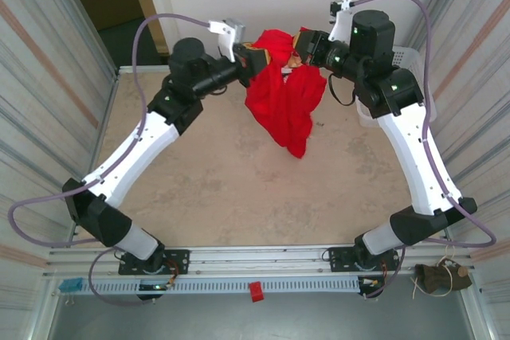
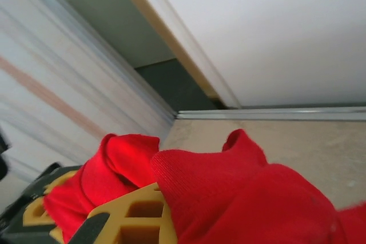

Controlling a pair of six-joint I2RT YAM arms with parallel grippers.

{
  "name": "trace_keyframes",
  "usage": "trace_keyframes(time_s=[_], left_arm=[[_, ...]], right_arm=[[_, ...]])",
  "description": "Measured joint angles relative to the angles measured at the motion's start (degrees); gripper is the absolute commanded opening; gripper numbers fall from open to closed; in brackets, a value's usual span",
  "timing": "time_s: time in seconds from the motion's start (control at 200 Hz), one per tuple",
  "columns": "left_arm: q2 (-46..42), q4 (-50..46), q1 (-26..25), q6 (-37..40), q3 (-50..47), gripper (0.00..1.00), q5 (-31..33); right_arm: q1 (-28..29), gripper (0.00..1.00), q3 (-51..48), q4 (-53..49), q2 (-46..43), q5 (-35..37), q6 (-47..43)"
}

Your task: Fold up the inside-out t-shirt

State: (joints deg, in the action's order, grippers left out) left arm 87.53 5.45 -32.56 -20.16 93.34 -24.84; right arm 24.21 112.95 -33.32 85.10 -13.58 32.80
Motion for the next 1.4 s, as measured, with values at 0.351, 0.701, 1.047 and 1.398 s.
trace_keyframes(time_s=[0.351, 0.701, 1.047, 1.398], left_arm=[[0.04, 8.5, 9.16, -18.84, -0.11, 0.0, -9.81], [2.01, 7.91, 8.94, -23.12, 1.68, 0.0, -12.37], [2.97, 11.02, 8.98, -31.28, 2.93, 0.0, -13.73], [2.97, 5.62, 8.98, -32.24, 0.57, 0.01, -17.38]], right_arm=[[-2.86, 0.79, -30.4, 12.13, -12.61, -0.11, 1.92], [7.37, 0.63, -44.85, 25.9, -5.55, 0.31, 6.27], [-7.48, 0.47, -52.65, 13.4, -5.77, 8.81, 6.99], [0.07, 0.73, -26.01, 14.47, -19.85, -1.09, -4.31]])
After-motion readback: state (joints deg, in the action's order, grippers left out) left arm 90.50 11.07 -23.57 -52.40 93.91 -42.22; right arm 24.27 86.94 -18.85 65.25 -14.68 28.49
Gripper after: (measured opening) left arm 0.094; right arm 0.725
